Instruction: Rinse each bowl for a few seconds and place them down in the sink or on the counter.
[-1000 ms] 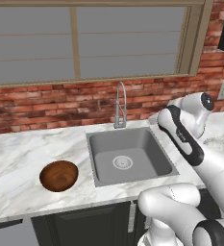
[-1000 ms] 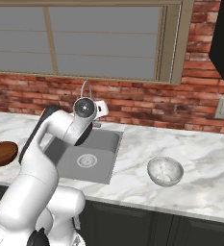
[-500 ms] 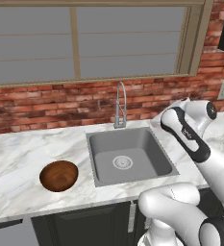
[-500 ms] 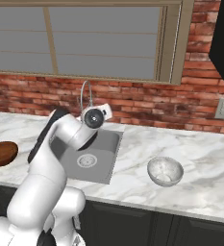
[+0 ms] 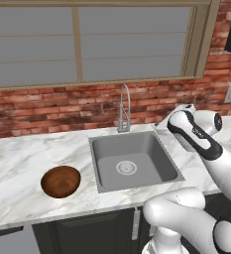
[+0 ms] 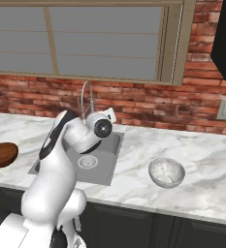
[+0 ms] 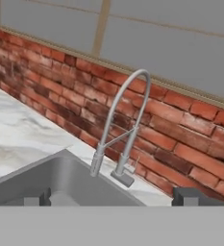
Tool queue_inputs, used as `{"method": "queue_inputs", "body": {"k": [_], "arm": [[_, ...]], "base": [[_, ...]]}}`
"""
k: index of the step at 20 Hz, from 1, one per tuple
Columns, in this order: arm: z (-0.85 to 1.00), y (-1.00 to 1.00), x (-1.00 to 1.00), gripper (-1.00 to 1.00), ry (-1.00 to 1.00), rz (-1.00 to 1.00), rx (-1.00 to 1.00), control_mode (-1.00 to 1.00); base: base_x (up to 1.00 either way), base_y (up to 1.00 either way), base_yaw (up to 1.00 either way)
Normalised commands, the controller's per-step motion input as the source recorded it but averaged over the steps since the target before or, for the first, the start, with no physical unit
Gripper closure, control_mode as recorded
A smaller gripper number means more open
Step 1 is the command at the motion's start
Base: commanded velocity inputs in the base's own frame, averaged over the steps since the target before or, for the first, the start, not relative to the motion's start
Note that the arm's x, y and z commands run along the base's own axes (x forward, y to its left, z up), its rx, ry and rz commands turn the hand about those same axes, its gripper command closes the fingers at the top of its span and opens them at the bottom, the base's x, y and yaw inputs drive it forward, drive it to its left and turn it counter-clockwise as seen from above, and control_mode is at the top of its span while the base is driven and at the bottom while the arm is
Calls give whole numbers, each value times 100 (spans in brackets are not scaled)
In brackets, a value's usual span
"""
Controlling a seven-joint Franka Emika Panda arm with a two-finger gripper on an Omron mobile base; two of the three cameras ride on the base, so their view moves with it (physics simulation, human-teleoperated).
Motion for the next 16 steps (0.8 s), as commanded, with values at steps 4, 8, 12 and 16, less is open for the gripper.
{"method": "queue_inputs", "body": {"k": [4,8,12,16], "arm": [[-15,0,21,-100,-3,8,7,-100],[-15,0,19,-100,-3,9,7,-100],[-13,0,21,-100,-2,8,7,-100],[-10,1,22,-100,-2,5,4,-100]], "base": [[0,0,0],[0,0,0],[0,0,0],[0,0,0]]}}
